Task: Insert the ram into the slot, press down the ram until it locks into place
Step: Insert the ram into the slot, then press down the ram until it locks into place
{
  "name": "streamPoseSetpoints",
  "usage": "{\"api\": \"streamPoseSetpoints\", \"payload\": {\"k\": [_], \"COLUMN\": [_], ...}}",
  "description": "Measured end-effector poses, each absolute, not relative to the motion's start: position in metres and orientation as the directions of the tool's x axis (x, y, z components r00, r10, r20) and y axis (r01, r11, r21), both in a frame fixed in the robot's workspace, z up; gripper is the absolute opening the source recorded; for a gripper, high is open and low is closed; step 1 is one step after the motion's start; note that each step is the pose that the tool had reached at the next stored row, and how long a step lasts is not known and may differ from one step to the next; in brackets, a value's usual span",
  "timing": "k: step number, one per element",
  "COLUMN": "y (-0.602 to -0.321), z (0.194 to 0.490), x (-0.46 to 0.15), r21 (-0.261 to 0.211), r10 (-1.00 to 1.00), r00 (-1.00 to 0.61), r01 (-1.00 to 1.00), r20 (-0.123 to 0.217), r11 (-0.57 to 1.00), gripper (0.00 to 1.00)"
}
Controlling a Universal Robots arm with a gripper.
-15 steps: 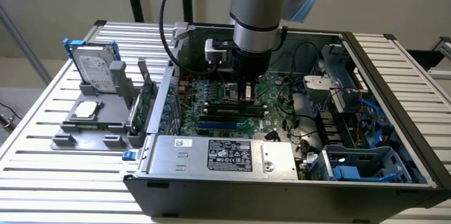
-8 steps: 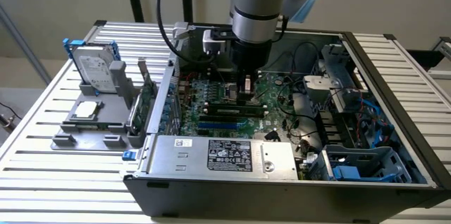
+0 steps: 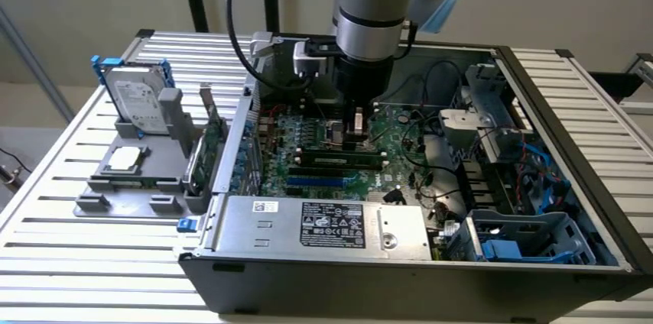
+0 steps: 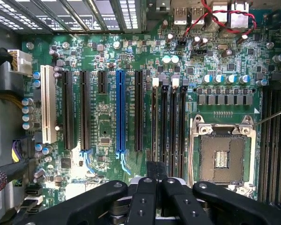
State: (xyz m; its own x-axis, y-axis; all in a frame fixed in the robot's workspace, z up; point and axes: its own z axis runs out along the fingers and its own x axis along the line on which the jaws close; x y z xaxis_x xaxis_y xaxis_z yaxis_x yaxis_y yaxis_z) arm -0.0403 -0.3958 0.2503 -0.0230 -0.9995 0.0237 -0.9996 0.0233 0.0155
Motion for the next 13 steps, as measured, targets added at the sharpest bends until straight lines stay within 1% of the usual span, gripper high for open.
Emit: {"api": "streamPoseSetpoints", "payload": {"k": [13], "y": [-0.3957], "z": [0.2501], "x": [-0.0411], "r21": [0.015], "r10": [-0.999], "r00": [-0.023], "r01": [-1.000], "r20": [0.024], "r11": [0.023], "gripper": [0.11]}}
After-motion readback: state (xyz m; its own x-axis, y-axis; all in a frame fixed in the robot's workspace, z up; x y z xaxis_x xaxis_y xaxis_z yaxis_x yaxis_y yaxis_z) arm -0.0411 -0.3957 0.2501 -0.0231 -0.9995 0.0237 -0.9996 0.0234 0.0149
